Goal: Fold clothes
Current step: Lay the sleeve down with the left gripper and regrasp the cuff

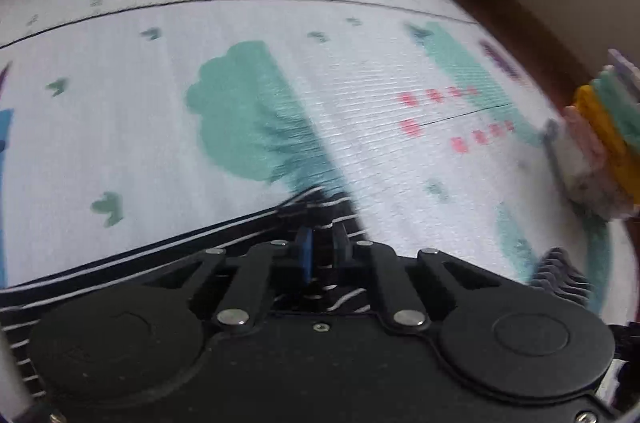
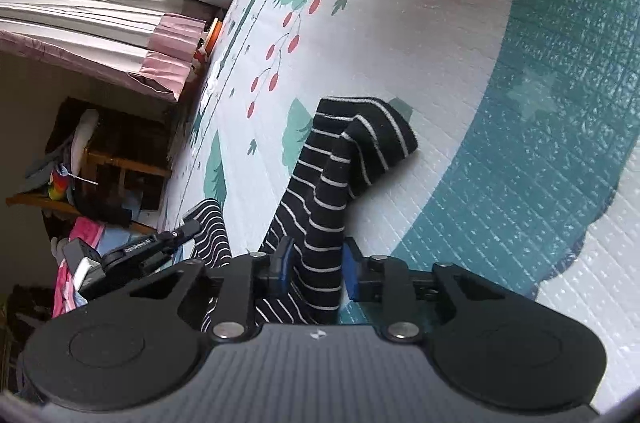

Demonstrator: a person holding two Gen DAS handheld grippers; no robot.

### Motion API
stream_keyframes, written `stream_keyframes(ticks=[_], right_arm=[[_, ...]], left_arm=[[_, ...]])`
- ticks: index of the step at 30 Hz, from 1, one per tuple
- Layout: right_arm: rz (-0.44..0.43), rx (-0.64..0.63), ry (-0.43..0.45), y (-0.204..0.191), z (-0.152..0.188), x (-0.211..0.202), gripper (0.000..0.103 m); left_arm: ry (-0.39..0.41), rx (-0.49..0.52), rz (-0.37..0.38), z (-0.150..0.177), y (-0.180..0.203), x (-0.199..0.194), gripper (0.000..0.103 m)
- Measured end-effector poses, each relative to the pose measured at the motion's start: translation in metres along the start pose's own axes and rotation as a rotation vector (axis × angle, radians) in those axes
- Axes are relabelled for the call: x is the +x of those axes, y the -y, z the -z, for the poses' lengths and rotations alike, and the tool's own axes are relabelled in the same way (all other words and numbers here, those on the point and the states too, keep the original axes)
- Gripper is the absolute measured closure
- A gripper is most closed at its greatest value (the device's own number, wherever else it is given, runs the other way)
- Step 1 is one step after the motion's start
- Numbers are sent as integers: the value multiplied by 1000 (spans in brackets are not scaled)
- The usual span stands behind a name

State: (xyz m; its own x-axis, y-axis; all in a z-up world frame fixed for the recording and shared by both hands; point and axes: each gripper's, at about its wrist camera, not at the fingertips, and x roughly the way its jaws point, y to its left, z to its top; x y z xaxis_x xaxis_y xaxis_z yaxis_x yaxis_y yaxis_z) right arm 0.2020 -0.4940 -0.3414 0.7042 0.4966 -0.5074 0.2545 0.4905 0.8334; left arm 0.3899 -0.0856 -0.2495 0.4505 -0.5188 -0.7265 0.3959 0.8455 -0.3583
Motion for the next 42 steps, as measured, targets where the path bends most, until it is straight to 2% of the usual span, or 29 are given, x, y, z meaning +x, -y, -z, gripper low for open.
stream_keyframes(ticks=[2,3,7,9,10,13,15,17,20,23,25,27,28,29,32,34,37,42], right_arm=[[7,-2,10,2,0,-7,77],[12,-5,12,3,0,-7,78],[26,-11,18,4,1,-9,81],[28,-21,14,2,2,-8,81],[27,-33,6,1,3,-8,81],[27,-60,-10,-2,5,-7,81],[28,-68,-15,-4,6,-7,81],[26,-61,-16,-4,7,-7,81],[27,-65,-18,-5,8,-8,81],[28,-62,-14,-6,9,-10,81],[24,-67,-12,-7,10,-12,81],[23,-93,-12,-11,12,-15,81],[25,-109,-13,-13,14,-16,81],[26,-119,-14,-16,17,-17,81],[10,-148,-33,-24,29,-23,81],[-15,-171,-66,-30,41,-25,81],[-34,-223,-134,-36,59,-23,80],[-44,-280,-216,-44,77,-17,80]], left_arm=[[28,8,43,-2,6,-3,96],[38,12,42,-3,8,-2,96],[-57,83,-124,4,10,21,94],[-37,107,-175,7,12,17,77],[-10,102,-183,8,12,10,75],[74,153,-187,15,19,-10,75],[113,186,-143,20,23,-16,83],[80,205,-132,23,26,-8,84],[-35,222,-168,26,27,22,84],[-42,266,-185,18,35,22,84],[-7,302,-189,18,49,8,84],[-5,363,-160,25,71,3,84],[-22,393,-116,29,84,6,83],[-43,416,-60,32,98,12,81],[-109,483,107,40,140,28,61],[-161,514,209,42,166,45,60],[-205,595,241,46,201,70,60],[-267,665,224,50,224,98,60]])
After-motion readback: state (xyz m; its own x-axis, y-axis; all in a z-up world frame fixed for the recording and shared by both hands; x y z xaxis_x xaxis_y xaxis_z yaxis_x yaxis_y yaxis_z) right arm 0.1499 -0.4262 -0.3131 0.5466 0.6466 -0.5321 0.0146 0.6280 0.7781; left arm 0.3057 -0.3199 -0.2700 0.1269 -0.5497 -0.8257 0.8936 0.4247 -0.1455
